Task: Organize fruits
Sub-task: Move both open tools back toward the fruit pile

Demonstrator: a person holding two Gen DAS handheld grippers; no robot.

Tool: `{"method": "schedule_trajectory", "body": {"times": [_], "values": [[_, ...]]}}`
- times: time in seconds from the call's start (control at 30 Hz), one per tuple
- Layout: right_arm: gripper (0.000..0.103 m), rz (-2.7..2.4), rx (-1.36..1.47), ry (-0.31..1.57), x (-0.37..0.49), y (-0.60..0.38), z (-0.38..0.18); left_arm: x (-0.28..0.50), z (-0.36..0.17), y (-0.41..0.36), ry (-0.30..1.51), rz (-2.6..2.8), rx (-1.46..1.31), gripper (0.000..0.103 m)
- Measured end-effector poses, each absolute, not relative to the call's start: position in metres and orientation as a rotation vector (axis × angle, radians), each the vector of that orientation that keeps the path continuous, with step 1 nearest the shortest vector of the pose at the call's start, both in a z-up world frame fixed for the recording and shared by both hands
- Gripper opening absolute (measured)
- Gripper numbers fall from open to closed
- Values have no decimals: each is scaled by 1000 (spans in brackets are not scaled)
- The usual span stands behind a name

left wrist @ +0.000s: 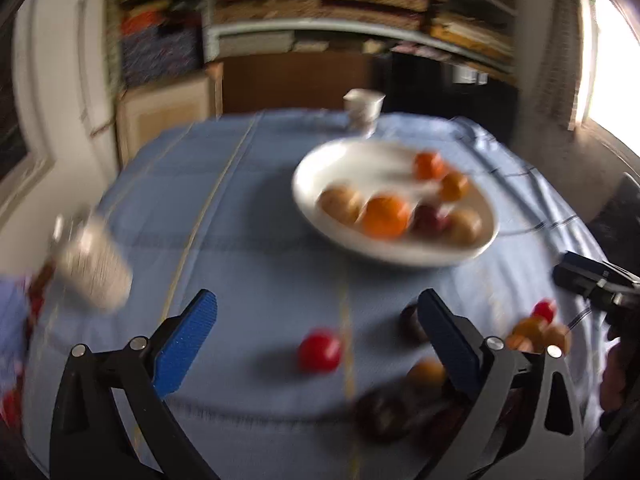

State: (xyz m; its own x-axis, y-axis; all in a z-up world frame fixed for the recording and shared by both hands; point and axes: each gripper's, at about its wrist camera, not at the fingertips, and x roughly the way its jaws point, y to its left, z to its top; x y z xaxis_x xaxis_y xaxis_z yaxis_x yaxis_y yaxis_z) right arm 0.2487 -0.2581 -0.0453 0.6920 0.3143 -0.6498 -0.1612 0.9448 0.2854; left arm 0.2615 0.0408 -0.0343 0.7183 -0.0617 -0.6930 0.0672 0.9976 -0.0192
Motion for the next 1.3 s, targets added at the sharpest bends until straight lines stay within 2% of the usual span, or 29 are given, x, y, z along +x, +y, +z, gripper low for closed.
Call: {"method": "schedule_trajectory", "body": {"times": [0.2,0.63,0.77,0.83,0.9,1.0,1.3], "values": [[78,211,252,730,226,-279,-51,235,-42,68,775,-69,-122,99],[78,214,180,778,217,-269,-67,223,-50,59,780,-64,-71,99],[65,248,159,791,215,-265,-67,221,-48,56,772,-90,-68,99],[63,315,169,822,215,-265,-68,220,-47,55,771,-109,-69,99],[50,364,184,843,211,-269,-70,220,-48,54,771,-113,-67,99],[43,375,194,834,201,-277,-70,223,-50,53,779,-103,-57,99],[43,452,142,870,193,-266,-76,226,-53,52,785,-91,-50,99]]}}
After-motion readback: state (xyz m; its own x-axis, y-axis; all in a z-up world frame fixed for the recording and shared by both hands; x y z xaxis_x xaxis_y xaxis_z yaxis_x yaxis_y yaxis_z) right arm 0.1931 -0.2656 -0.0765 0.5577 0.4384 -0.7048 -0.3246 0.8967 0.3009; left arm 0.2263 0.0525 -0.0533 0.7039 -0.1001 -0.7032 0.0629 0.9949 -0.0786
